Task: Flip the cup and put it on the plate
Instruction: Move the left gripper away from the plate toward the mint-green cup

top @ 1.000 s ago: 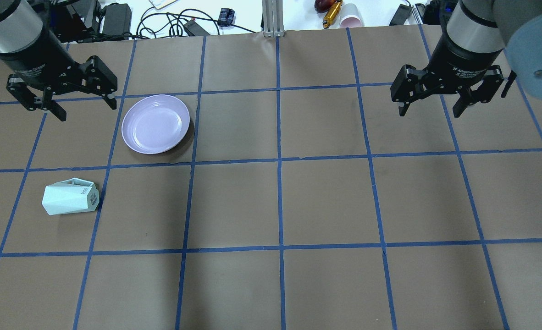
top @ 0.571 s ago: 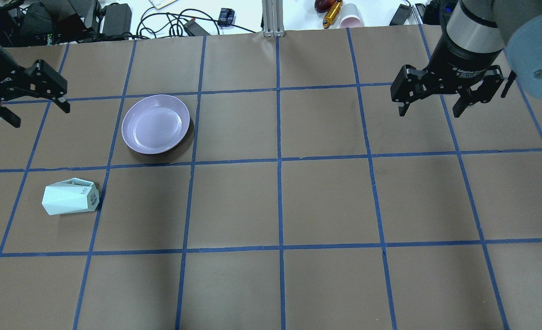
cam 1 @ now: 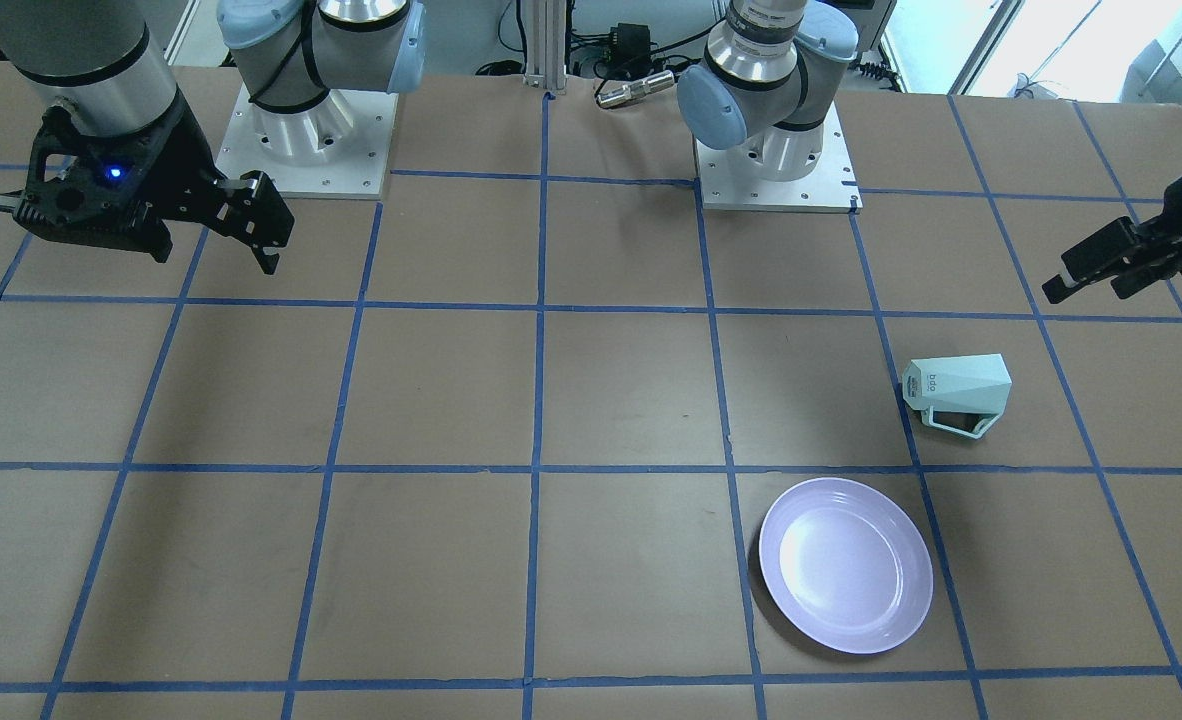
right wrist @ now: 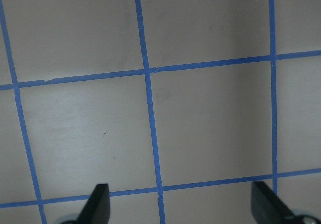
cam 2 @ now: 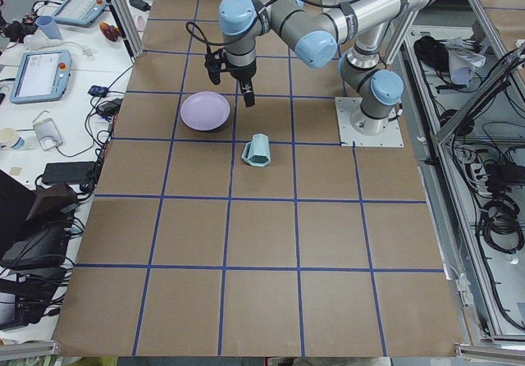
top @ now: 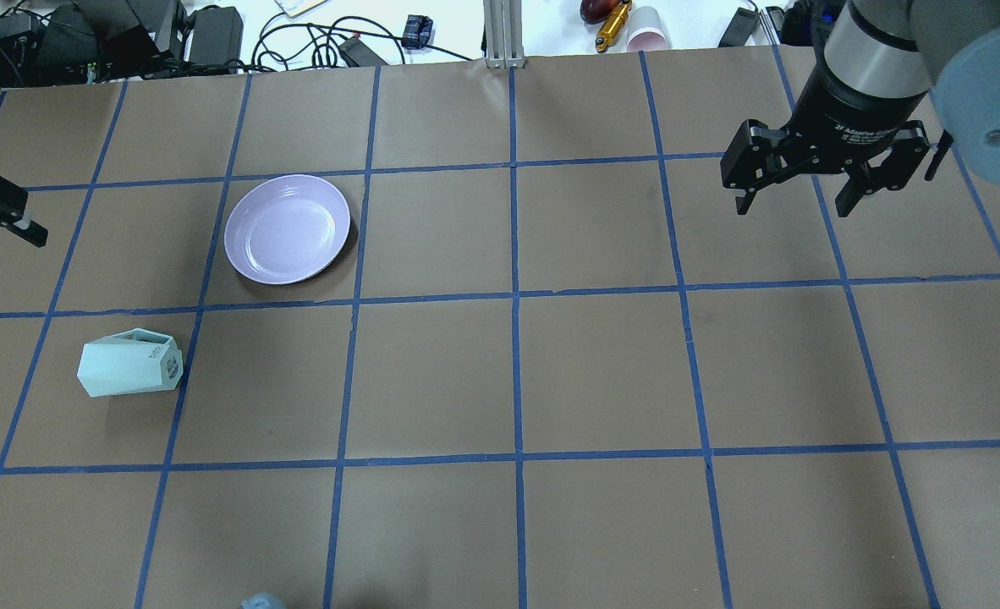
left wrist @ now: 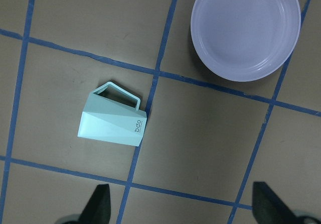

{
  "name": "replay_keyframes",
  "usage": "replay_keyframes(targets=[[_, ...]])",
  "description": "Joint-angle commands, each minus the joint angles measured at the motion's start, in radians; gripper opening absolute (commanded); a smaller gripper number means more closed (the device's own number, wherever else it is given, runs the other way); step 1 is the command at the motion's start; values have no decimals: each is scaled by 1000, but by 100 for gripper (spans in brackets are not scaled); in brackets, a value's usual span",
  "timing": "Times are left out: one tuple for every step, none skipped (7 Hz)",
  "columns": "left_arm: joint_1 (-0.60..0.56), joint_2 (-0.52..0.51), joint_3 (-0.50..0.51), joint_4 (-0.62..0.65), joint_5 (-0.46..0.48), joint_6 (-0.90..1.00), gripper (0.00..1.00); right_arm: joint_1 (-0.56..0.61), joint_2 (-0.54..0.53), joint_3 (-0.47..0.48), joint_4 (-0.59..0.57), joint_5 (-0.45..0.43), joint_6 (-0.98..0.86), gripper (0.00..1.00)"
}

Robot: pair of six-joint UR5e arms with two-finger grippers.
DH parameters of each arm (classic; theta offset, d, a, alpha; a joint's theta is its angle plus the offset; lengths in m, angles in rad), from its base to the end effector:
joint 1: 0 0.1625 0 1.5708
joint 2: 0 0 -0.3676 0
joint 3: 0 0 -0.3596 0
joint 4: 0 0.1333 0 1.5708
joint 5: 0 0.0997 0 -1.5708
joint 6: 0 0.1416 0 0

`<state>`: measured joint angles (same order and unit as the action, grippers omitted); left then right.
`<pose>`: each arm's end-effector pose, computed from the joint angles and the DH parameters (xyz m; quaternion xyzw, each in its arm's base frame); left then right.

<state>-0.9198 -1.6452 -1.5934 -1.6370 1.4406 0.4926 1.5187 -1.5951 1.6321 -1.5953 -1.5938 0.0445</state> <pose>0.1586 -0.4585 0.3395 0.0840 -0.9910 -0.0333 0.0985 0.1065 -0.4545 0.3739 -0.0482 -0.9988 -0.0063 0.0115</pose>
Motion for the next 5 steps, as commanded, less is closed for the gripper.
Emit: replay_keyframes(targets=[[82, -48, -29, 3, -90, 189, 100, 0, 0, 0, 0, 0, 0, 100], [129, -80, -48, 3, -106, 230, 100, 0, 0, 0, 0, 0, 0, 100], [175, -120, -63, 9, -104, 285, 100, 0, 1, -2, 0, 0, 0, 100], [186, -152, -65, 11, -101, 349, 100, 0, 1, -2, 0, 0, 0, 100], [187, -181, -68, 8, -106, 351, 100, 0, 1, -2, 0, 0, 0, 100]])
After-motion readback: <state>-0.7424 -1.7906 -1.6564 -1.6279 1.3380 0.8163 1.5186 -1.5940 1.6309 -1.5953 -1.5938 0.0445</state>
